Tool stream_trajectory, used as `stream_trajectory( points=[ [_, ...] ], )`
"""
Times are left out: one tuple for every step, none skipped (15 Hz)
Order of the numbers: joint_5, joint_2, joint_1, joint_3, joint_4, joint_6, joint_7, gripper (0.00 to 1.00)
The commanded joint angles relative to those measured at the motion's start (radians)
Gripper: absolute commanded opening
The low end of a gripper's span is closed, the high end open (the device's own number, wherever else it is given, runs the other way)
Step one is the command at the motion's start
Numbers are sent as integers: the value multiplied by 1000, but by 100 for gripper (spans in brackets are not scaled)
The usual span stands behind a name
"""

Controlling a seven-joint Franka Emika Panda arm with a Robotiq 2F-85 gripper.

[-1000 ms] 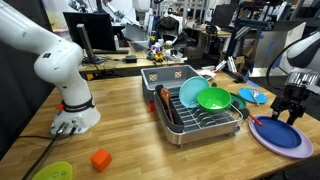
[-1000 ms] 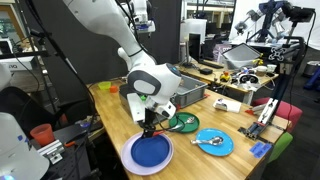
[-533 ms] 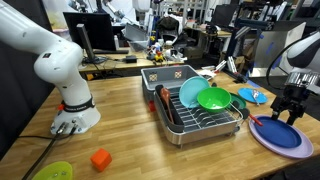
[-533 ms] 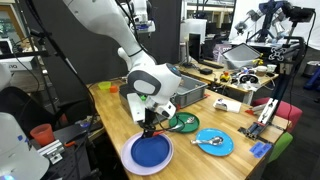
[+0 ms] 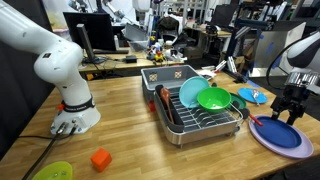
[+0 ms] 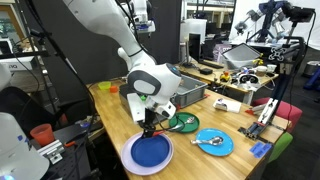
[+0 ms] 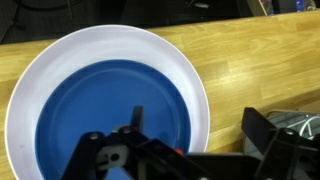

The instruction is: Pick up the butter knife from the dark blue plate and place it on the dark green plate

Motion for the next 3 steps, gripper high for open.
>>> stream_trajectory(
  points=[
    [8,0,18,-18,2,-4,-6,100],
    [8,0,18,-18,2,-4,-6,100],
    [8,0,18,-18,2,-4,-6,100]
  ],
)
